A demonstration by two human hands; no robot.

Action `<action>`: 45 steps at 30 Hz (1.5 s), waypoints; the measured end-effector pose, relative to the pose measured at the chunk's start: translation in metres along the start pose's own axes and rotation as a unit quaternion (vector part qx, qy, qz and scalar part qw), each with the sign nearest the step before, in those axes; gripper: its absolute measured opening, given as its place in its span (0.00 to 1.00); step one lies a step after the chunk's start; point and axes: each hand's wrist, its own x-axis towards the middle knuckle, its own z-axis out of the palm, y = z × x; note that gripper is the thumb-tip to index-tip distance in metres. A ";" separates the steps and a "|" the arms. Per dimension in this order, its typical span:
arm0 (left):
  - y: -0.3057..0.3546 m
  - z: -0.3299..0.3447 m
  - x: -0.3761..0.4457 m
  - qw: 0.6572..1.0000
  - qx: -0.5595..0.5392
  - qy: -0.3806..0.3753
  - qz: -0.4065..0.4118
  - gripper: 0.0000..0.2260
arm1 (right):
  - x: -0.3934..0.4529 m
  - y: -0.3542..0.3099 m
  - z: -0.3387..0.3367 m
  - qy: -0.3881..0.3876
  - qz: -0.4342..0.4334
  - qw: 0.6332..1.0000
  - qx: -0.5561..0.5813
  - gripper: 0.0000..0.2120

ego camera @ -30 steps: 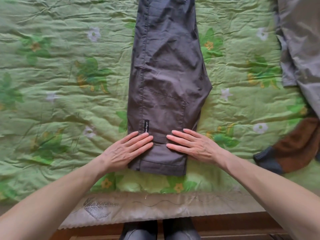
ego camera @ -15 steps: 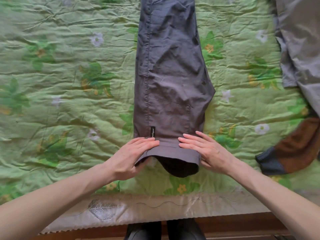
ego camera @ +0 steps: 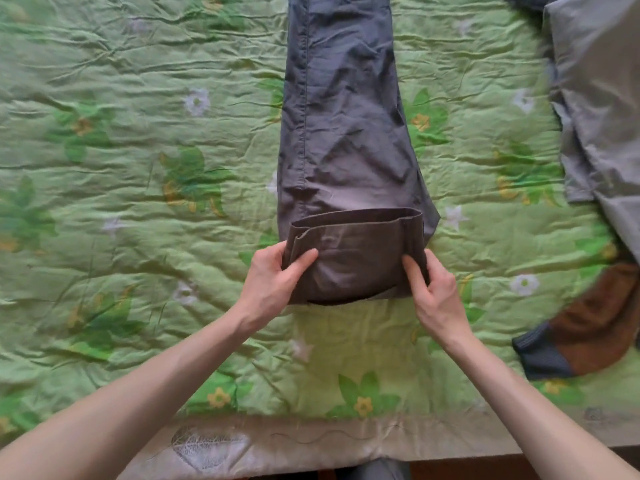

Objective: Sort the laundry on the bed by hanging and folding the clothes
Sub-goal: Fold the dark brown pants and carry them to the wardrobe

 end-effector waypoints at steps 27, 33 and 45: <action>-0.017 0.036 0.045 0.934 0.230 0.258 0.090 0.08 | 0.090 -0.013 0.043 0.187 -0.046 0.938 -0.287 0.17; -0.012 0.035 0.057 0.931 0.236 0.262 0.093 0.07 | 0.102 -0.012 0.038 0.177 -0.020 0.947 -0.267 0.18; -0.017 0.020 0.078 0.761 0.581 0.047 0.284 0.33 | 0.096 0.023 0.026 -0.022 -0.261 0.879 -0.399 0.36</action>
